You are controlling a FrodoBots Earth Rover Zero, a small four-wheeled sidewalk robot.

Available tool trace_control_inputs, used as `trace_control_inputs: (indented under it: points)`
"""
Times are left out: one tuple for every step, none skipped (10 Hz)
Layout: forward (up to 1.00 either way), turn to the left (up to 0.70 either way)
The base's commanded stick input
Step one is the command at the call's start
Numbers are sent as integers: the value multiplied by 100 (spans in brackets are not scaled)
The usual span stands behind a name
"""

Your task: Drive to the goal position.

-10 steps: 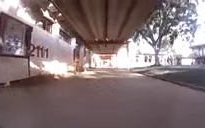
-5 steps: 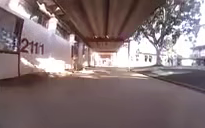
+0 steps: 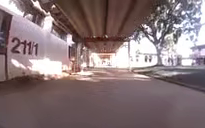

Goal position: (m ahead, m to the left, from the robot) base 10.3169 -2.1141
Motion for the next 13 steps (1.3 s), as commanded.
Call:
trace_control_inputs:
  points:
    - [85, 0]
    - [85, 0]
    - [85, 0]
    - [85, 0]
    - [85, 0]
    - [85, 0]
    - [85, 0]
    - [85, -5]
    - [85, -19]
    - [85, 0]
    - [85, 0]
    - [85, 0]
    - [85, 0]
